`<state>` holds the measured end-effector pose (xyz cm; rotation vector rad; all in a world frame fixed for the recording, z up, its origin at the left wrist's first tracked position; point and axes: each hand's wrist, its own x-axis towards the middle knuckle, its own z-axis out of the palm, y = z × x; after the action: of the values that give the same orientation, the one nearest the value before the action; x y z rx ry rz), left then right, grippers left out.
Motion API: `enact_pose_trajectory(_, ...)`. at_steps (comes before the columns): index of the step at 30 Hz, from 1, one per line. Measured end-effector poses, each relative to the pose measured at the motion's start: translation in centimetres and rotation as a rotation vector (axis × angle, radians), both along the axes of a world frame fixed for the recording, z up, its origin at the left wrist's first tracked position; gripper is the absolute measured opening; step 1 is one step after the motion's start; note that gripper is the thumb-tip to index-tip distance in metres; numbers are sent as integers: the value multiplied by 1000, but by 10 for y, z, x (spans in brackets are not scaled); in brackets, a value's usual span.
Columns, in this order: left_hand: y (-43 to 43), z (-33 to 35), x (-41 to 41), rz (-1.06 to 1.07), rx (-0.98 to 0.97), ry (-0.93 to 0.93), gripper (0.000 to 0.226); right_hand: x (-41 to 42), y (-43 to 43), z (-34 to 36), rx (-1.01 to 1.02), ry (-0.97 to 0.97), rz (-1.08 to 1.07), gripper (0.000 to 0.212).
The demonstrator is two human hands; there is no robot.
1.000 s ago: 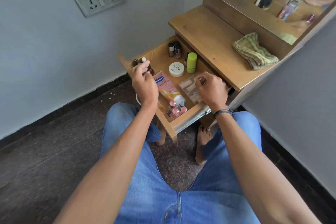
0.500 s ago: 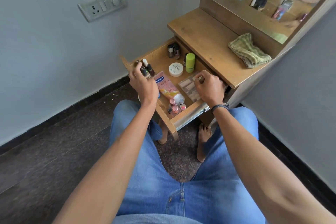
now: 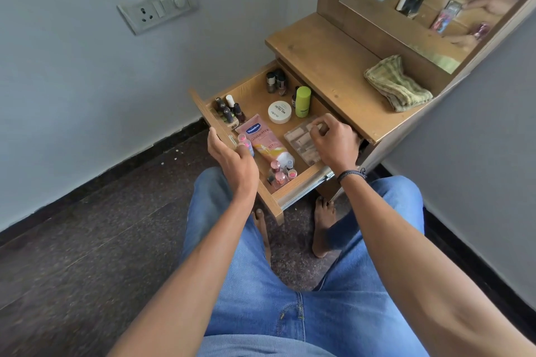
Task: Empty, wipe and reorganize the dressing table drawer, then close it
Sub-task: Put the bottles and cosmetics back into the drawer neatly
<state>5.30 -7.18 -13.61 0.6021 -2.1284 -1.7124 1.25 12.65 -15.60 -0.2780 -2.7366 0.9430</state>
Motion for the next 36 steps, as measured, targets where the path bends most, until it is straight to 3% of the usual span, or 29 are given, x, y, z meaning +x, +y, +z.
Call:
enact_pose_trajectory(6, -2, -2, -3, -3, 79, -23, 64, 0, -1, 2, -64, 28, 16, 16)
enact_pose_trajectory(11, 0, 0, -1, -39, 73, -51, 65, 21, 0, 17, -340, 178, 11, 17)
enact_pose_trajectory(15, -13, 1, 3, -86, 40, -77, 63, 72, -19, 21, -372, 291, -32, 17)
enact_pose_trajectory(18, -27, -2, 15, -126, 32, -127, 57, 116, -42, 18, -314, 265, 89, 4)
enact_pose_trajectory(22, -34, -5, 30, -159, 33, -194, 52, 145, -65, 14, -148, 182, 297, 49)
enact_pose_trajectory(25, -32, -5, 34, -188, 103, -174, 49, 147, -74, 12, 38, 164, 407, 49)
enact_pose_trajectory(29, -35, -6, 34, -185, 127, -161, 45, 149, -78, 7, 117, 180, 346, 40)
enact_pose_trajectory(36, -36, -11, 35, -207, 117, -194, 51, 150, -74, 2, 242, 235, 153, 52)
